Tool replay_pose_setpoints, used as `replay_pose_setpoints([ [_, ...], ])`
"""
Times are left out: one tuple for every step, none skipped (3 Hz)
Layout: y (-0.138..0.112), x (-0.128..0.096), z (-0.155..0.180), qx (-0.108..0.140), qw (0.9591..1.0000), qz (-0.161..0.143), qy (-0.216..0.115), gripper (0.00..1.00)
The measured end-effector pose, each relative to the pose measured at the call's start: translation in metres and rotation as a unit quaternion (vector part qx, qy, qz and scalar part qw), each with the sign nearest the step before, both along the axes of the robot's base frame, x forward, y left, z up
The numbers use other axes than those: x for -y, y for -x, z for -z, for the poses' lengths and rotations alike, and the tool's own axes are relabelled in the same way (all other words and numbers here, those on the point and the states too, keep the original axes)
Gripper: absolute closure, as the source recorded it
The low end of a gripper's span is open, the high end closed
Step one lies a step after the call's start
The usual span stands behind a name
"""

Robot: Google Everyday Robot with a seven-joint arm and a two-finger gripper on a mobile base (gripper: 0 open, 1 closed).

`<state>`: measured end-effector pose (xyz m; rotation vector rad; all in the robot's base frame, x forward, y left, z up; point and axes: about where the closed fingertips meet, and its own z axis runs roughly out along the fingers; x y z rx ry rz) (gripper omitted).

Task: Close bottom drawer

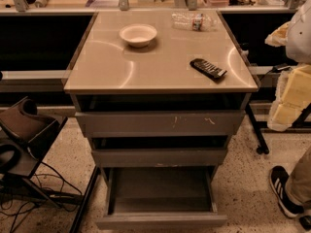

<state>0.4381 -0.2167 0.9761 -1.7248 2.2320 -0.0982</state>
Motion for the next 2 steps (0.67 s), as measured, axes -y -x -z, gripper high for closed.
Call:
replay_pose_setpoints([
  [0.0,0.0,0.0,0.0,1.0,0.0,0.0,0.0],
  [0.001,-0.003,0.024,0.001,1.0,-0.004,-0.002,0.0],
])
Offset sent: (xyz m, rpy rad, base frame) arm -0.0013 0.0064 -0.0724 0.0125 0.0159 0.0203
